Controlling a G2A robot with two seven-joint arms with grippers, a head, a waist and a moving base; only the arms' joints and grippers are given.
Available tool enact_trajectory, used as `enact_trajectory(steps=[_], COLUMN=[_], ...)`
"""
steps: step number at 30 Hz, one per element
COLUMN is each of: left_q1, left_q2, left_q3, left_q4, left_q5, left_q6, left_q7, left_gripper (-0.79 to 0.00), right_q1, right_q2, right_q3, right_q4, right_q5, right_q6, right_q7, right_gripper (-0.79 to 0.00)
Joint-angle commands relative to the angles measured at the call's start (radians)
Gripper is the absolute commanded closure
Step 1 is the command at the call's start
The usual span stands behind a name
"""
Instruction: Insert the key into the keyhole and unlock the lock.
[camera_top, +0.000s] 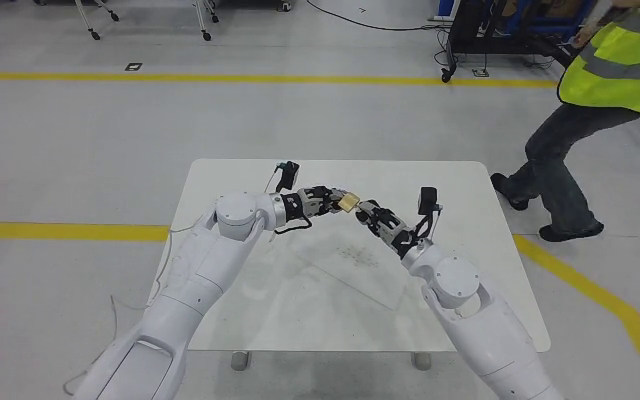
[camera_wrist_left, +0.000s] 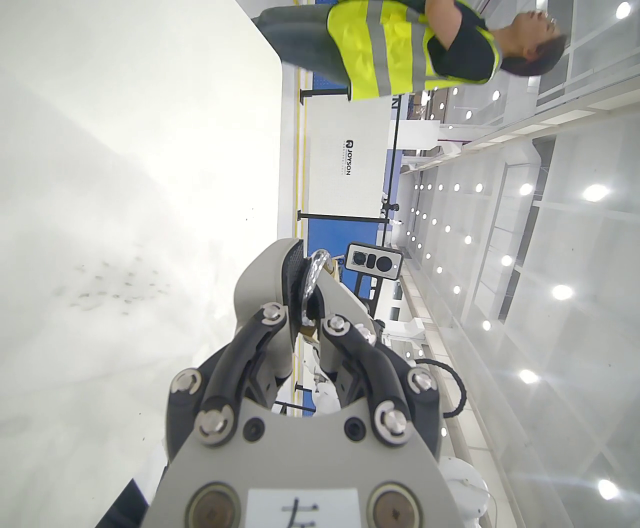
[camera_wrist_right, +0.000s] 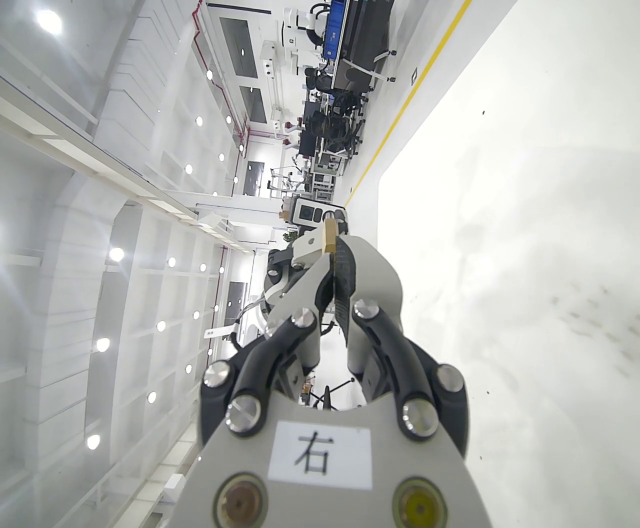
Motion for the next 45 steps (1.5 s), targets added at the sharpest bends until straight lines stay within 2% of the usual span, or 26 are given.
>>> enact_trajectory(steps=[1, 7, 8, 9, 10, 17, 25, 27, 30, 32, 36, 38, 41, 45], left_q1=[0.000, 0.002, 0.003, 0.004, 0.004, 0.008, 0.032, 0.040, 0.050, 0.055, 0.060, 0.061, 0.059, 0.058], left_q2=[0.000, 0.001, 0.001, 0.001, 0.001, 0.003, 0.018, 0.020, 0.022, 0.024, 0.025, 0.025, 0.024, 0.023], left_q3=[0.000, -0.006, -0.007, -0.008, -0.010, -0.037, -0.098, -0.101, -0.103, -0.104, -0.104, -0.101, -0.099, -0.098], left_q4=[-0.001, -0.007, -0.009, -0.009, -0.010, -0.004, -0.042, -0.061, -0.085, -0.095, -0.107, -0.106, -0.104, -0.102], left_q5=[0.003, 0.012, 0.012, 0.013, 0.013, -0.019, -0.027, -0.015, 0.003, 0.013, 0.025, 0.027, 0.025, 0.015], left_q6=[-0.005, -0.031, -0.032, -0.033, -0.034, -0.029, -0.109, -0.136, -0.172, -0.191, -0.213, -0.208, -0.210, -0.213], left_q7=[-0.003, 0.001, 0.002, 0.002, 0.003, 0.015, 0.038, 0.036, 0.035, 0.033, 0.028, 0.024, 0.018, 0.014], left_gripper=[0.000, 0.000, 0.000, 0.000, 0.000, 0.000, 0.000, 0.000, 0.000, 0.000, 0.000, 0.000, 0.000, 0.000], right_q1=[0.002, 0.005, 0.005, 0.005, 0.005, 0.005, 0.004, -0.011, -0.012, -0.008, 0.001, 0.007, 0.019, 0.027], right_q2=[-0.002, -0.012, -0.014, -0.014, -0.014, -0.014, -0.015, -0.021, -0.027, -0.028, -0.032, -0.033, -0.040, -0.050], right_q3=[-0.001, 0.006, 0.008, 0.009, 0.009, 0.009, 0.009, 0.020, 0.042, 0.050, 0.050, 0.046, 0.023, -0.014], right_q4=[0.004, 0.023, 0.026, 0.027, 0.027, 0.027, 0.025, 0.017, 0.042, 0.056, 0.070, 0.077, 0.084, 0.093], right_q5=[0.013, 0.119, 0.135, 0.141, 0.141, 0.141, 0.149, 0.286, 0.441, 0.470, 0.516, 0.532, 0.548, 0.568], right_q6=[0.001, -0.004, -0.007, -0.008, -0.008, -0.008, -0.011, -0.040, -0.061, -0.066, -0.060, -0.050, -0.046, -0.081], right_q7=[0.000, 0.012, 0.011, 0.010, 0.010, 0.010, 0.012, 0.051, 0.128, 0.154, 0.192, 0.206, 0.221, 0.253], right_gripper=[0.000, 0.000, -0.209, -0.668, -0.785, -0.785, -0.785, -0.785, -0.548, -0.397, -0.314, -0.289, -0.296, -0.234])
